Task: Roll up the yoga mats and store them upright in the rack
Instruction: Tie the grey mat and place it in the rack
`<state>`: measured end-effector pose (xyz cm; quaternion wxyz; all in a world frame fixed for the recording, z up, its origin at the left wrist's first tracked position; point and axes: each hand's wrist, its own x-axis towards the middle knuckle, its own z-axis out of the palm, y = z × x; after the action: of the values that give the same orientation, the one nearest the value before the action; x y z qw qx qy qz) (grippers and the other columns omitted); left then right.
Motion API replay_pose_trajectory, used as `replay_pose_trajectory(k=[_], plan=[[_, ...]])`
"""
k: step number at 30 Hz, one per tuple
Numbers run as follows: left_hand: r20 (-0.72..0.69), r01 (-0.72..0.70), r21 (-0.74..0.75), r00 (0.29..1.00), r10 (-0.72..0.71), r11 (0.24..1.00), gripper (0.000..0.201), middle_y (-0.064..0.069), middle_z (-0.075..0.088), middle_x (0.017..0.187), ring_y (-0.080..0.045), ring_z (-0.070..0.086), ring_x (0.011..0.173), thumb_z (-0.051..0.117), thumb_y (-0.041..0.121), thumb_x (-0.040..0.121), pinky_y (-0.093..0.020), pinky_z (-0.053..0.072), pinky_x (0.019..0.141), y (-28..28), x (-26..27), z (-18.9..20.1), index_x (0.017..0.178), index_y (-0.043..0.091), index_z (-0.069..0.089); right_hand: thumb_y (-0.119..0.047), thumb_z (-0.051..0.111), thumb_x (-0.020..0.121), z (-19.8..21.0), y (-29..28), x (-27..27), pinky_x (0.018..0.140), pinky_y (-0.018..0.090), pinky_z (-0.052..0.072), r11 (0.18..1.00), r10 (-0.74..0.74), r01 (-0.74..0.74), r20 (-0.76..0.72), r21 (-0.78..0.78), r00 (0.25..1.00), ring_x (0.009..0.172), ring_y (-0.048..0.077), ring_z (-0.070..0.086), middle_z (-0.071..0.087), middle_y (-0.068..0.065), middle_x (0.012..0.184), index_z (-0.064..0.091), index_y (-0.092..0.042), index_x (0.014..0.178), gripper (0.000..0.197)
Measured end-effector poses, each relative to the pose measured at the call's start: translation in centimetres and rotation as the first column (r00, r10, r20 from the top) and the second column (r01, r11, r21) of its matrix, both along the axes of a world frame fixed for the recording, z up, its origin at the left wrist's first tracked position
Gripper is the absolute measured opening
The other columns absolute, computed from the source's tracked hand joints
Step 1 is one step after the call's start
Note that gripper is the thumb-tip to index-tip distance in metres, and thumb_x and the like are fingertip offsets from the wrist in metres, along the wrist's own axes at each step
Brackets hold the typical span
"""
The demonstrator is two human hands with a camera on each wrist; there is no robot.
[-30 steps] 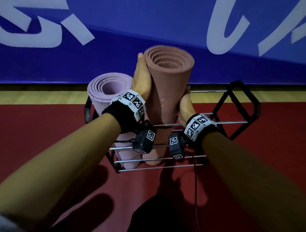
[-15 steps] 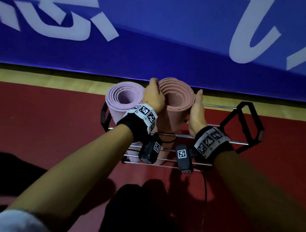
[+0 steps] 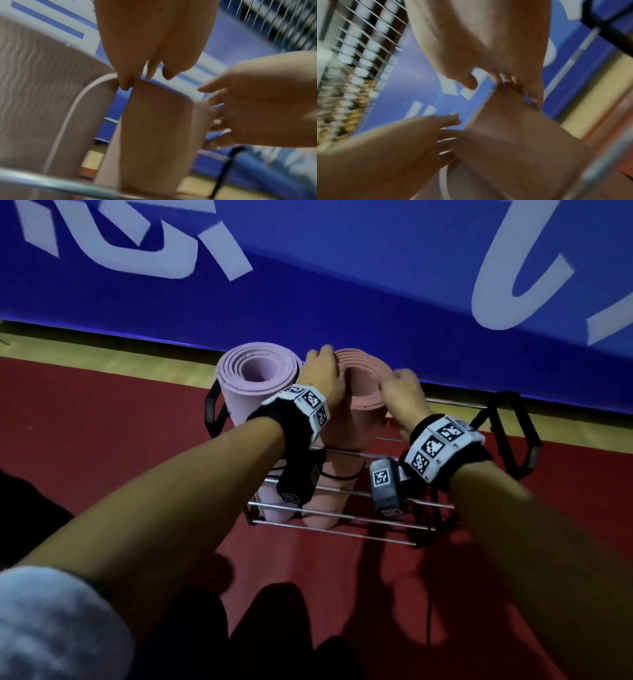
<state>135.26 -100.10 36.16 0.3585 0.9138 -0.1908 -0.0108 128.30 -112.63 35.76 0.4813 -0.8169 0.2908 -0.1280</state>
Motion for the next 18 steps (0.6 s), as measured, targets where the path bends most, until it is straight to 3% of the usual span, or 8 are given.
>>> replay_pose_trajectory(k=[2,4,6,9,11,14,18], plan=[[0.005,-0.026,-0.072,1.0,0.026,0.997,0.043,-0.025,0.051,0.138,-0.039,0.048,0.127,0.04,0.028,0.104,-0.038,0.035,0.101,0.3,-1.0,0.4,0.139,0.003,0.044,-0.033,0.05,0.098,1.3,0.9,-0.8,0.078,0.031,0.038,0.996,-0.035,0.04,0.062,-0.083,0.997,0.097,0.021,0.053,0.057,0.01,0.105,0.057,-0.012,0.11,0.025],[0.001,-0.036,-0.141,0.999,0.037,0.989,0.046,-0.023,0.053,0.139,-0.037,0.048,0.129,0.038,0.033,0.106,-0.037,0.036,0.104,1.3,-2.4,0.7,0.141,0.006,0.045,-0.035,0.048,0.102,2.3,2.5,-1.9,0.1,0.03,0.037,0.986,-0.046,0.068,0.142,-0.155,0.989,0.125,0.024,0.052,0.058,0.011,0.135,0.053,-0.009,0.134,0.042],[0.047,-0.011,-0.16,0.999,0.019,0.987,0.044,-0.023,0.056,0.135,-0.037,0.05,0.127,0.037,0.034,0.106,-0.037,0.036,0.102,3.6,-4.2,0.6,0.137,0.006,0.049,-0.037,0.046,0.103,2.9,5.7,-3.8,0.111,0.032,0.031,0.966,0.002,0.051,0.203,-0.255,0.979,0.137,0.026,0.044,0.051,0.012,0.146,0.046,-0.011,0.144,0.049],[0.184,0.079,-0.036,0.98,-0.071,0.996,0.036,-0.027,0.057,0.125,-0.041,0.052,0.117,0.039,0.028,0.105,-0.04,0.036,0.094,8.6,-7.0,0.0,0.126,0.002,0.052,-0.042,0.042,0.102,2.1,10.8,-5.7,0.115,0.037,0.029,0.912,0.171,-0.084,0.184,-0.401,0.968,0.139,0.029,0.041,0.048,0.013,0.149,0.045,-0.016,0.146,0.052],[0.248,0.066,0.165,0.963,-0.106,0.984,0.037,-0.024,0.055,0.128,-0.043,0.052,0.116,0.038,0.031,0.104,-0.046,0.042,0.095,13.4,-8.3,-0.8,0.129,0.007,0.05,-0.054,0.035,0.097,0.9,14.4,-6.1,0.113,0.049,0.033,0.809,0.285,-0.208,0.057,-0.55,0.957,0.136,0.037,0.043,0.049,0.016,0.144,0.046,-0.023,0.145,0.058],[0.302,-0.113,0.413,0.953,-0.019,0.904,0.044,-0.017,0.052,0.133,-0.04,0.049,0.123,0.035,0.046,0.1,-0.051,0.042,0.1,21.0,-9.8,-1.4,0.131,0.017,0.049,-0.067,0.022,0.093,0.0,19.6,-6.2,0.111,0.065,0.028,0.643,0.332,-0.36,-0.178,-0.676,0.926,0.135,0.045,0.039,0.044,0.019,0.146,0.041,-0.034,0.144,0.064],[0.347,-0.296,0.511,0.93,0.121,0.807,0.049,-0.012,0.051,0.134,-0.033,0.043,0.128,0.034,0.056,0.098,-0.053,0.032,0.103,31.5,-11.0,-1.4,0.131,0.023,0.049,-0.067,0.023,0.098,-0.3,27.1,-6.0,0.114,0.07,0.014,0.571,0.394,-0.493,-0.308,-0.657,0.866,0.143,0.04,0.031,0.038,0.013,0.154,0.033,-0.041,0.148,0.057]])
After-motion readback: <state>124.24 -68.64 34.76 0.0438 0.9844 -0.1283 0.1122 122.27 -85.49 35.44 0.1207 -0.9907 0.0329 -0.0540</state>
